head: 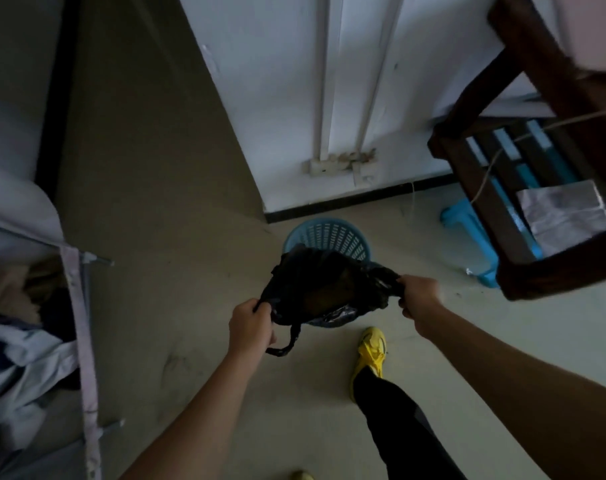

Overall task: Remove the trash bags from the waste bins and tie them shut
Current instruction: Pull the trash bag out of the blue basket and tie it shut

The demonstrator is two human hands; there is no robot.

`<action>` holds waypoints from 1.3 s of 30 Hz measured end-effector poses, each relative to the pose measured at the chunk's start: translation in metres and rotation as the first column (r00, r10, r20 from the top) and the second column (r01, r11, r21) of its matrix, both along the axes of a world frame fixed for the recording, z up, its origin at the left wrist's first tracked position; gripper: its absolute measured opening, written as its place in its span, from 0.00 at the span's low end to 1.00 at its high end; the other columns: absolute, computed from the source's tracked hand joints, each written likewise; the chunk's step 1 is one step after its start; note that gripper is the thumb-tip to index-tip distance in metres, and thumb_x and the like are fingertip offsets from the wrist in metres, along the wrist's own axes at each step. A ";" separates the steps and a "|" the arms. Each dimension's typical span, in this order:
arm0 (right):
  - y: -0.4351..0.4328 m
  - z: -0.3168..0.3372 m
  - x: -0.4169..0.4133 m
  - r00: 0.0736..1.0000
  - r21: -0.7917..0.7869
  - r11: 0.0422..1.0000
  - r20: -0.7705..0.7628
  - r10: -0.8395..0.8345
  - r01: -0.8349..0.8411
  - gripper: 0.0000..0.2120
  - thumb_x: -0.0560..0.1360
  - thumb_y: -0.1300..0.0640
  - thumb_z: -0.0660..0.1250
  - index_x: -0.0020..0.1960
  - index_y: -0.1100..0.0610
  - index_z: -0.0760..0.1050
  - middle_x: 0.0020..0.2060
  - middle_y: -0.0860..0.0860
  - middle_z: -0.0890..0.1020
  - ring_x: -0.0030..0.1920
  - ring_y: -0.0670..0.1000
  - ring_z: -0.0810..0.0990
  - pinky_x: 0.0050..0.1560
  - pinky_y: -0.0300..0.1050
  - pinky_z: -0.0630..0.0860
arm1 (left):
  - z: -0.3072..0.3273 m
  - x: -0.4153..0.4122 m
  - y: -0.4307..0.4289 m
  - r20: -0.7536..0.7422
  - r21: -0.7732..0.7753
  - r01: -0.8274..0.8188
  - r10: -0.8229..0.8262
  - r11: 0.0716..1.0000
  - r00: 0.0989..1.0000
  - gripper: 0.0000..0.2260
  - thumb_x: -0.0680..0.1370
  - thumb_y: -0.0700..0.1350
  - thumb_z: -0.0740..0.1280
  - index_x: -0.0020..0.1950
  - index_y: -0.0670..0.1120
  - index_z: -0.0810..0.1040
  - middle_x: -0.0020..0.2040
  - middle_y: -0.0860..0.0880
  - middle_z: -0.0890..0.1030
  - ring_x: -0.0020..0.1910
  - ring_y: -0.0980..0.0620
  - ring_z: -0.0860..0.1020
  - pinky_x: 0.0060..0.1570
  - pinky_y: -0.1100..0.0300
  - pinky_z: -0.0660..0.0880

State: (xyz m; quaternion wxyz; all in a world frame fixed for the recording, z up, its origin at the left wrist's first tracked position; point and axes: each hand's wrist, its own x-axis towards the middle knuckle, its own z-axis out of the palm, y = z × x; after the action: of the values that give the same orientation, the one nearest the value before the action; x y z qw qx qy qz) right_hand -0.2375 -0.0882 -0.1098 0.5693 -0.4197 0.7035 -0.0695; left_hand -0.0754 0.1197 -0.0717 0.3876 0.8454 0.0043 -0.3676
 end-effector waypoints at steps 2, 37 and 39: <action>0.023 0.005 -0.020 0.999 -0.050 0.998 0.012 -0.046 0.047 0.14 0.76 0.63 0.59 0.32 0.59 0.70 0.27 0.55 0.70 0.26 0.53 0.67 0.26 0.41 0.61 | 0.004 -0.012 0.026 -0.007 -0.025 0.000 0.000 1.000 1.000 0.11 0.76 0.37 0.58 0.35 0.40 0.73 0.27 0.43 0.73 0.25 0.47 0.71 0.30 0.56 0.71; 0.093 -0.362 -0.279 0.920 -0.233 0.900 0.231 -0.318 0.369 0.11 0.77 0.60 0.58 0.38 0.61 0.72 0.28 0.55 0.73 0.25 0.52 0.68 0.25 0.43 0.61 | -0.407 -0.182 0.057 -0.004 -0.202 0.471 -0.482 0.859 0.876 0.09 0.74 0.39 0.62 0.51 0.48 0.76 0.51 0.47 0.79 0.49 0.49 0.76 0.44 0.55 0.74; 0.082 -0.377 -0.280 0.902 -0.248 0.886 0.293 -0.318 0.393 0.11 0.78 0.61 0.57 0.39 0.60 0.74 0.31 0.56 0.77 0.27 0.51 0.72 0.25 0.42 0.63 | -0.433 -0.172 0.042 0.059 0.000 0.782 -0.781 0.623 0.622 0.32 0.66 0.38 0.71 0.68 0.52 0.67 0.64 0.51 0.73 0.61 0.49 0.72 0.56 0.54 0.75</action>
State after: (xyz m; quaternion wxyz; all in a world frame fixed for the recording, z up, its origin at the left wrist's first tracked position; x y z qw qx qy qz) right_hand -0.5170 -0.0062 -0.4866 0.5582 -0.3526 0.6743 -0.3308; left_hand -0.2469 0.1622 -0.5048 0.2003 0.7680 -0.3778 -0.4767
